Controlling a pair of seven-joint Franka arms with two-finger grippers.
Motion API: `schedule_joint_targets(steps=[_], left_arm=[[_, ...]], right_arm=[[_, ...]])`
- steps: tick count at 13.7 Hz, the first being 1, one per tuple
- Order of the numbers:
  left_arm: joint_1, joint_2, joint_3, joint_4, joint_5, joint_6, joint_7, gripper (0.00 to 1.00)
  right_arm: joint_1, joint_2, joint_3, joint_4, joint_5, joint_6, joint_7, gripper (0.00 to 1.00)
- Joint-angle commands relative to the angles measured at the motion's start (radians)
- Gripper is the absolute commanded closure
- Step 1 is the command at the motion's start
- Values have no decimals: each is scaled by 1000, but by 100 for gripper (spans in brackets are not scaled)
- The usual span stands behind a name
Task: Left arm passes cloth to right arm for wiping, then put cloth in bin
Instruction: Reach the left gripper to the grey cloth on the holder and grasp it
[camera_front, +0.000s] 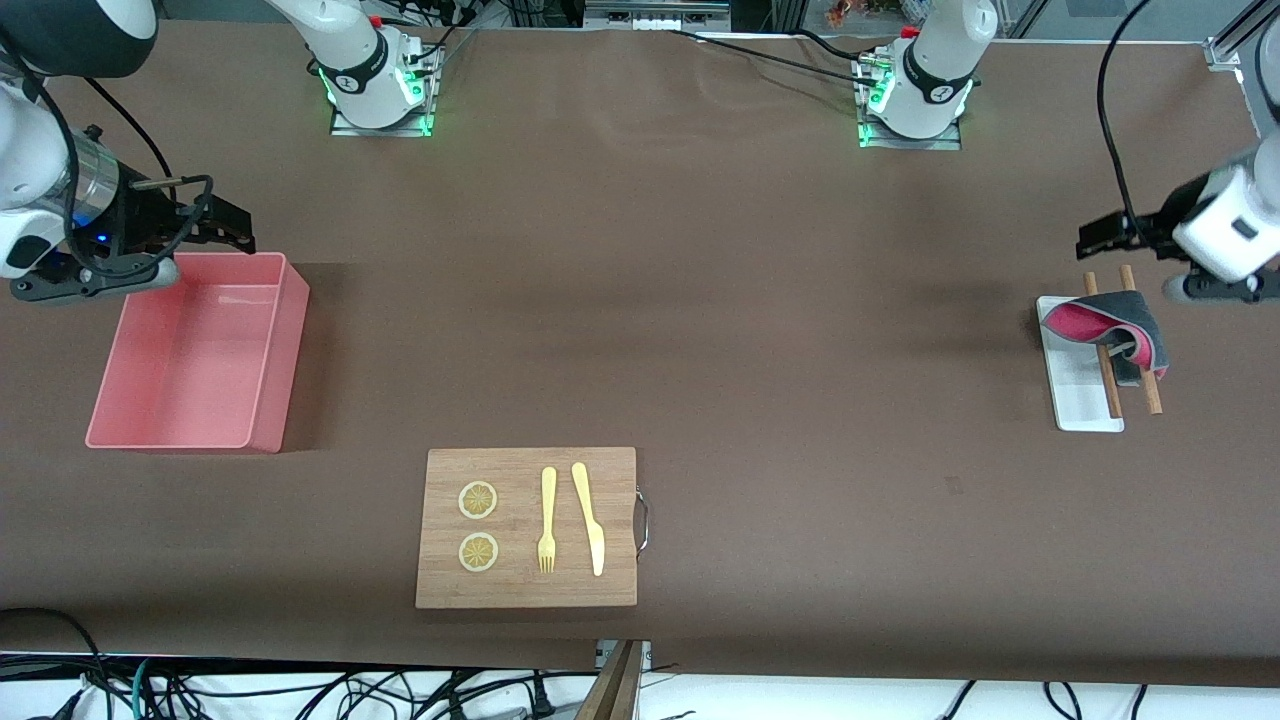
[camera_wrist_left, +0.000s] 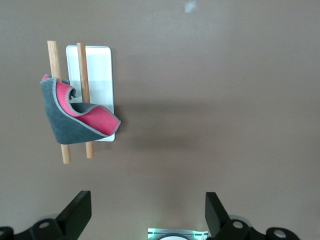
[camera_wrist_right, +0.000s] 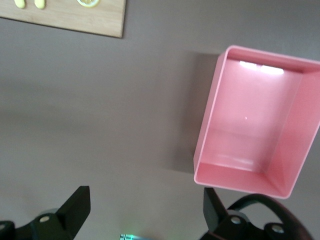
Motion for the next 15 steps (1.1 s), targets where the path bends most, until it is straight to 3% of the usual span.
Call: schedule_joint_targets(steps=[1, 2, 5, 8, 10, 13, 15], left_arm=[[101, 176, 6, 172, 11, -25, -13, 0], [129, 222, 9, 194, 26, -13, -12, 0], [170, 332, 14, 258, 296, 7, -51, 0], [183, 398, 14, 254, 318, 67, -195, 0], [183, 467, 14, 254, 322, 177, -319, 2], [178, 492, 14, 246, 310, 219, -422, 41], [177, 512, 14, 241, 310, 222, -459, 42]], right_arm=[[4, 5, 0, 29, 36, 6, -8, 0], [6, 4, -1, 31, 41, 15, -8, 0], [9, 4, -1, 29, 39, 20, -9, 0], [6, 23, -1, 26, 44, 72, -12, 0], [11, 36, -3, 26, 44, 135, -12, 0], [-5, 45, -6, 26, 48, 210, -8, 0], [-20, 66, -9, 23, 36, 206, -8, 0]])
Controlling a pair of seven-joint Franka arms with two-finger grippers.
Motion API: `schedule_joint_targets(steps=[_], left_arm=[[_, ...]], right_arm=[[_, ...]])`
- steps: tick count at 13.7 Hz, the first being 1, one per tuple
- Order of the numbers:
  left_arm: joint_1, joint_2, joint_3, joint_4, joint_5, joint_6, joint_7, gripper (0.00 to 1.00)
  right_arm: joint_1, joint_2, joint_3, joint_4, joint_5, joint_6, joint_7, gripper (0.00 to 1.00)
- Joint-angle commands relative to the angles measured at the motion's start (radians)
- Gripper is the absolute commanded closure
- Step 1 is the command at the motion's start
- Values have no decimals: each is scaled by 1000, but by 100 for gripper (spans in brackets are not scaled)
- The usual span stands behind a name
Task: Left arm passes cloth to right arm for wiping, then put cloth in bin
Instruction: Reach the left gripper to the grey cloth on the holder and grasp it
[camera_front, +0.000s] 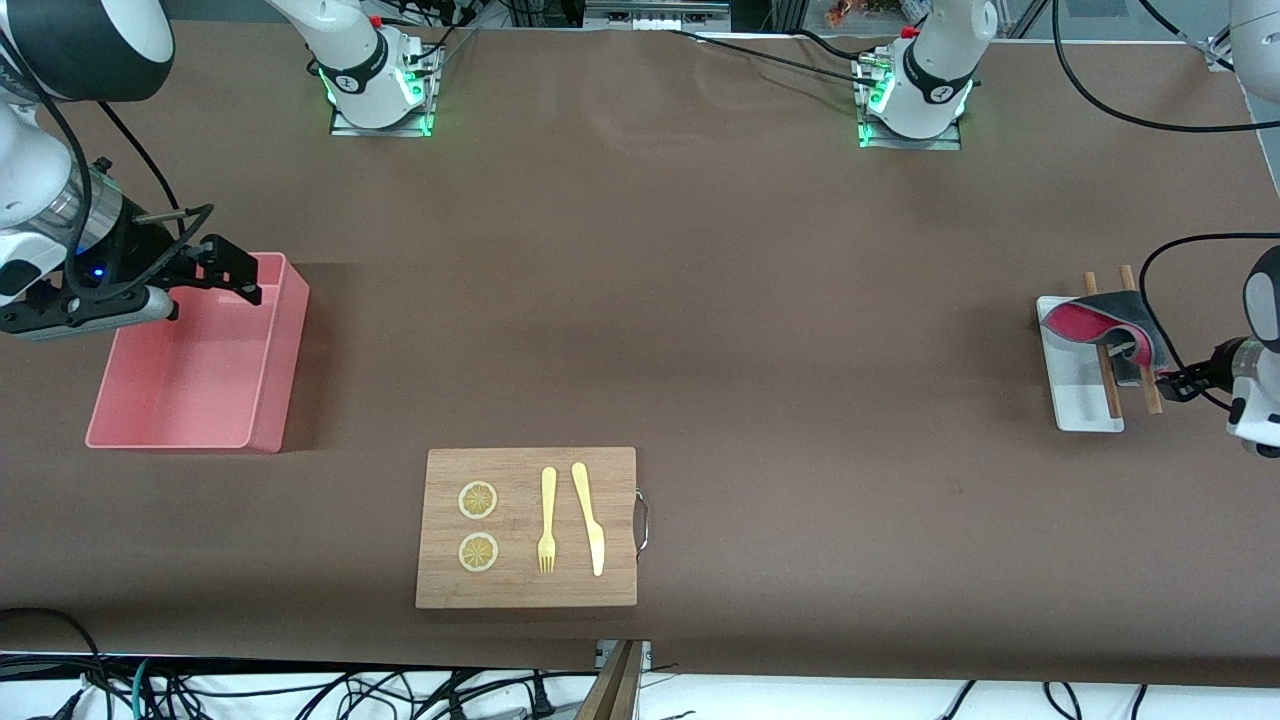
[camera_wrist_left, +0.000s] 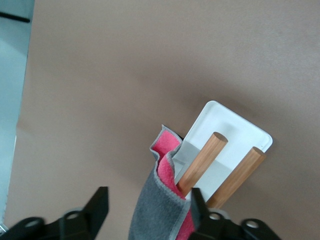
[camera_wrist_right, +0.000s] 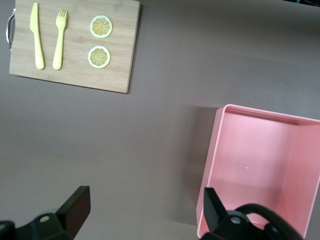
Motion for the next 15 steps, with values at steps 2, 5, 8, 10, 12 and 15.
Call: schedule_joint_targets(steps=[2, 5, 8, 10, 12, 15], left_arm=[[-5, 19, -6, -15, 20, -2, -90, 42], [-7, 15, -9, -47, 29, -3, -118, 43], [-8, 10, -9, -57, 30, -5, -119, 67], [-10, 10, -9, -50, 32, -5, -119, 67], [-10, 10, -9, -46, 32, -5, -119, 70], [-16, 10, -9, -41, 32, -5, -119, 86]], right_arm=[[-41, 56, -2, 12, 6, 5, -9, 0], [-50, 51, -2, 15, -4, 25, -13, 0], [-50, 30, -4, 15, -4, -10, -14, 0], [-50, 21, -2, 18, -4, -48, -14, 0], [-51, -25, -7, 20, -1, -84, -7, 0], [-50, -32, -14, 29, 1, -79, -3, 0]])
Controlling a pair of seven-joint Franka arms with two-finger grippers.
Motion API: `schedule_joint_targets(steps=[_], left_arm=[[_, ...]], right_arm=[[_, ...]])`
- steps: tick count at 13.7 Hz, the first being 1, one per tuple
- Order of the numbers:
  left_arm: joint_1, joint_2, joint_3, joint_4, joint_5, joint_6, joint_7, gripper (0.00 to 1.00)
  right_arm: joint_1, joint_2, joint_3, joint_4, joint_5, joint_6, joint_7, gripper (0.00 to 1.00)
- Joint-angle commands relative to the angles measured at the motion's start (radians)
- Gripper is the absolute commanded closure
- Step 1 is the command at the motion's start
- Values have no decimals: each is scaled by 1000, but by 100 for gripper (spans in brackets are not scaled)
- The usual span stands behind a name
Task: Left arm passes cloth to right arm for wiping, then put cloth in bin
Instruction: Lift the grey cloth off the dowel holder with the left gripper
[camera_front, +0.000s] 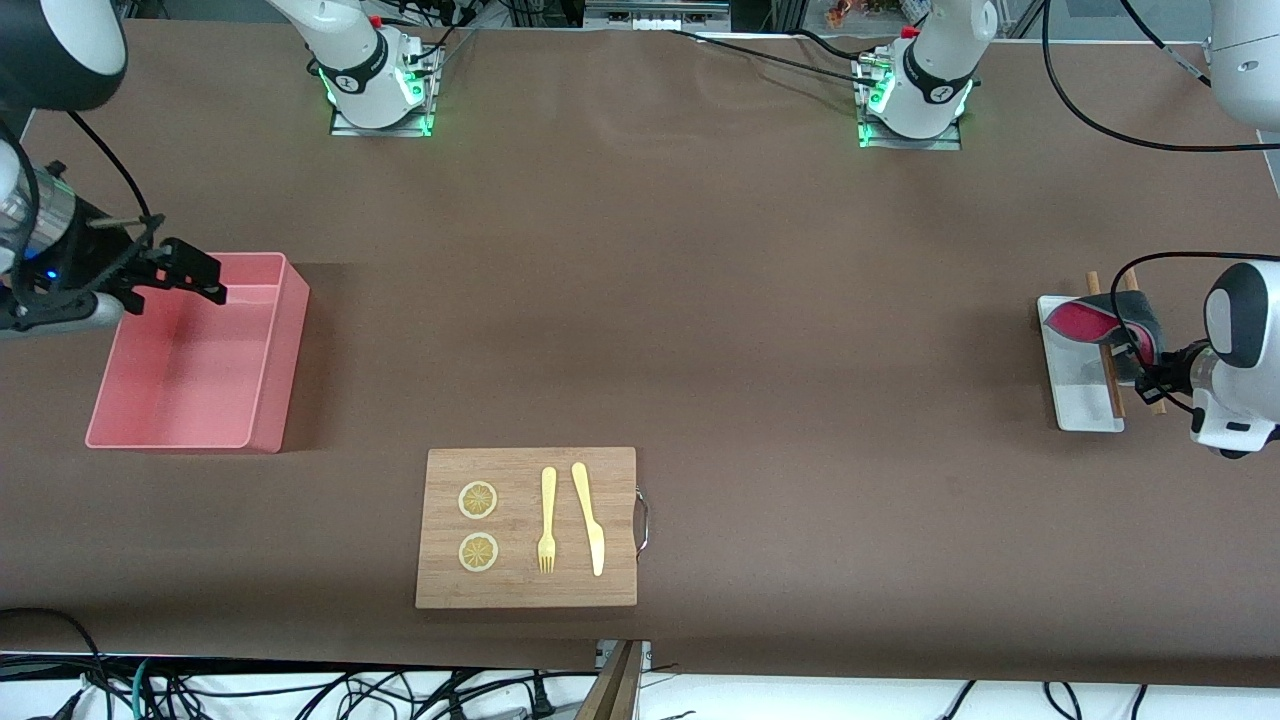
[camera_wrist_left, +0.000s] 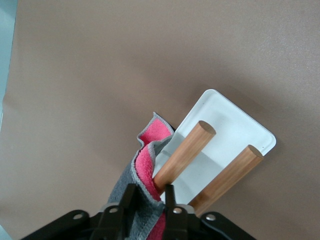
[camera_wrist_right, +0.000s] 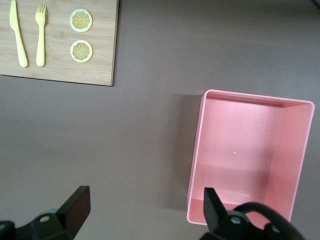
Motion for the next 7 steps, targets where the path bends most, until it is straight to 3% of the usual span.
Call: schedule_joint_targets(steps=[1, 7], left_arm=[[-6, -15, 1, -11, 32, -3, -18, 99], [-5, -32, 8, 61, 32, -37, -7, 100]], right_arm=[[-8, -11, -1, 12, 2, -25, -2, 0], [-7, -29, -21, 15, 13, -57, -13, 0]])
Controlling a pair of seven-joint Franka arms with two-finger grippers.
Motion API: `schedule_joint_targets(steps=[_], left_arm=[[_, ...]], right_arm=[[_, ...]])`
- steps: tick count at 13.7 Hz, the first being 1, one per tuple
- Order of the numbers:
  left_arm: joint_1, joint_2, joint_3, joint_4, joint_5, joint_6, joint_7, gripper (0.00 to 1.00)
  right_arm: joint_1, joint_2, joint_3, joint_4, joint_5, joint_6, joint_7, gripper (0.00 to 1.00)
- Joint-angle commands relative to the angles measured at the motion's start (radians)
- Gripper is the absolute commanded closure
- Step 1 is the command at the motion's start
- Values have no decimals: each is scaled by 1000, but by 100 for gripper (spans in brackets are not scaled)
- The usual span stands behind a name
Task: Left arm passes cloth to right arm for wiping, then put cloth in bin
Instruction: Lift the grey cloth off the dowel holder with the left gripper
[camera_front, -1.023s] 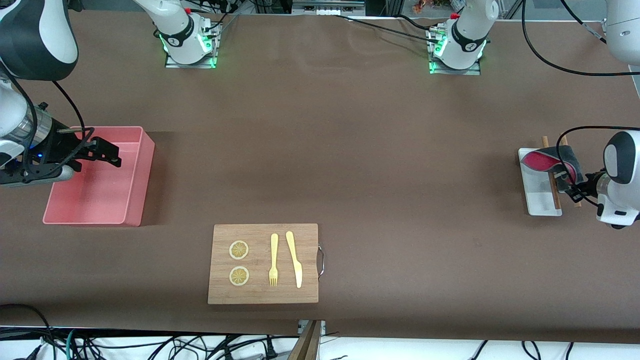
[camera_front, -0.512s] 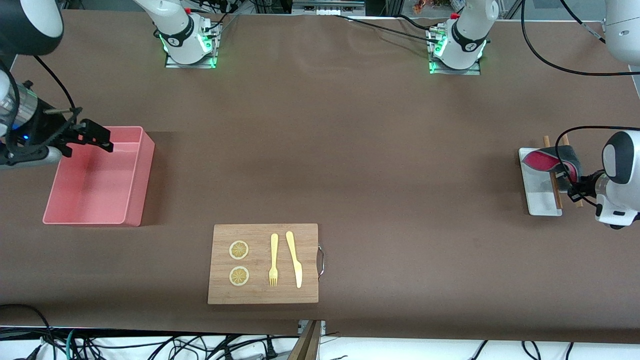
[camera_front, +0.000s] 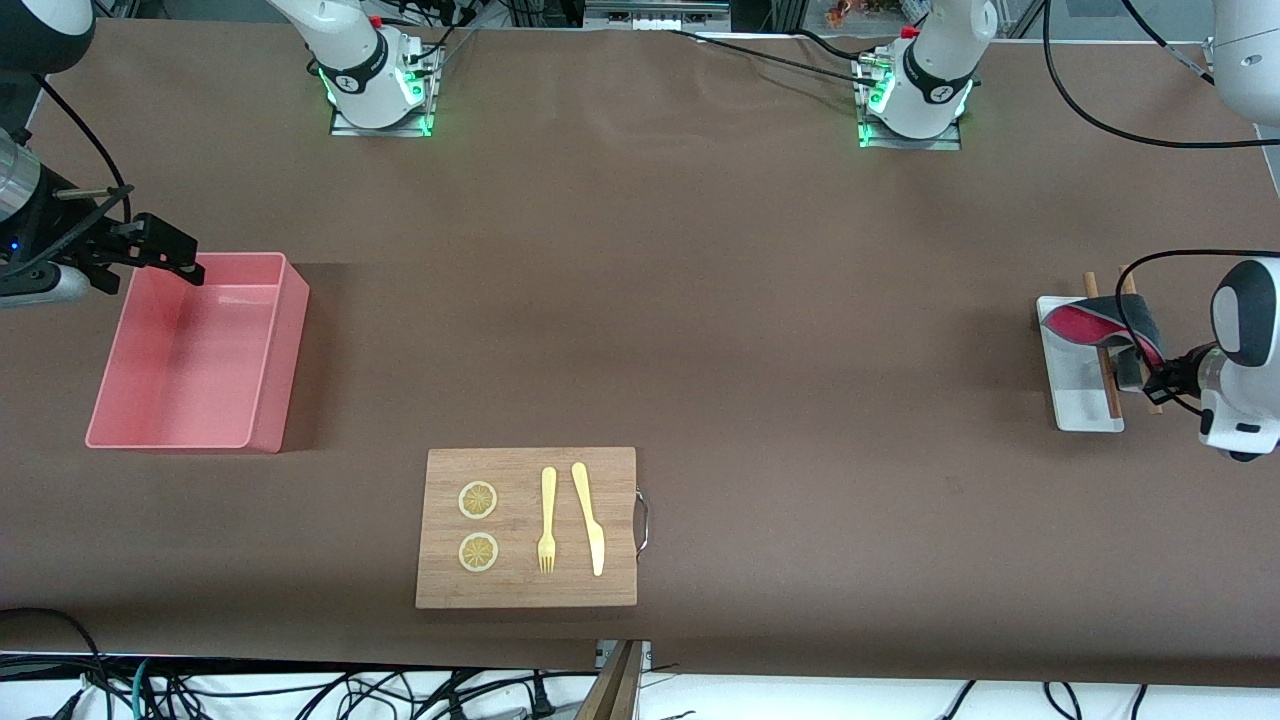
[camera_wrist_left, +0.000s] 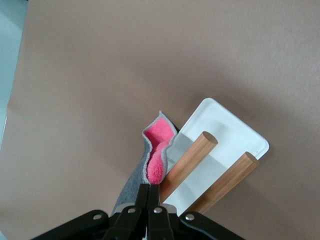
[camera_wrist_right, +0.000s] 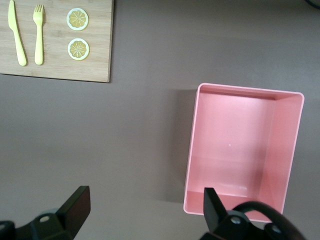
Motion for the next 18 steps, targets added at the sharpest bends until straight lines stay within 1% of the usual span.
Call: schedule_joint_targets(steps=[1, 3, 6, 8, 10, 12, 13, 14, 16, 18], left_arm=[[1, -23, 7, 59, 32, -64, 0, 100], [0, -29, 2, 113, 32, -146, 38, 100], [-19, -75, -10, 231, 32, -277, 48, 100], [-71, -121, -10, 282, 18, -334, 38, 100], [-140, -173, -10, 305, 17, -430, -12, 100], [-245, -210, -10, 312, -8, -470, -144, 100], [-311, -213, -10, 314, -25, -480, -228, 100], [-375, -215, -10, 322, -44, -483, -335, 100], [-501, -213, -10, 367, -86, -483, -574, 100], [-584, -212, -10, 407, -130, -483, -789, 100]], right_arm=[[-6, -5, 0, 16, 11, -16, -13, 0], [-7, -1, -1, 22, 14, -19, -15, 0], [-7, 1, -3, 22, 14, -20, -15, 0], [-7, 1, -3, 22, 14, -17, -15, 0], [-7, 1, -3, 22, 14, -17, -15, 0], [-7, 2, -3, 22, 13, -19, -15, 0], [-7, 2, -3, 22, 10, -20, -16, 0], [-7, 2, -3, 23, 10, -20, -15, 0], [-7, 1, -3, 29, 13, -23, -12, 0], [-7, 2, -3, 29, 14, -45, -7, 0]])
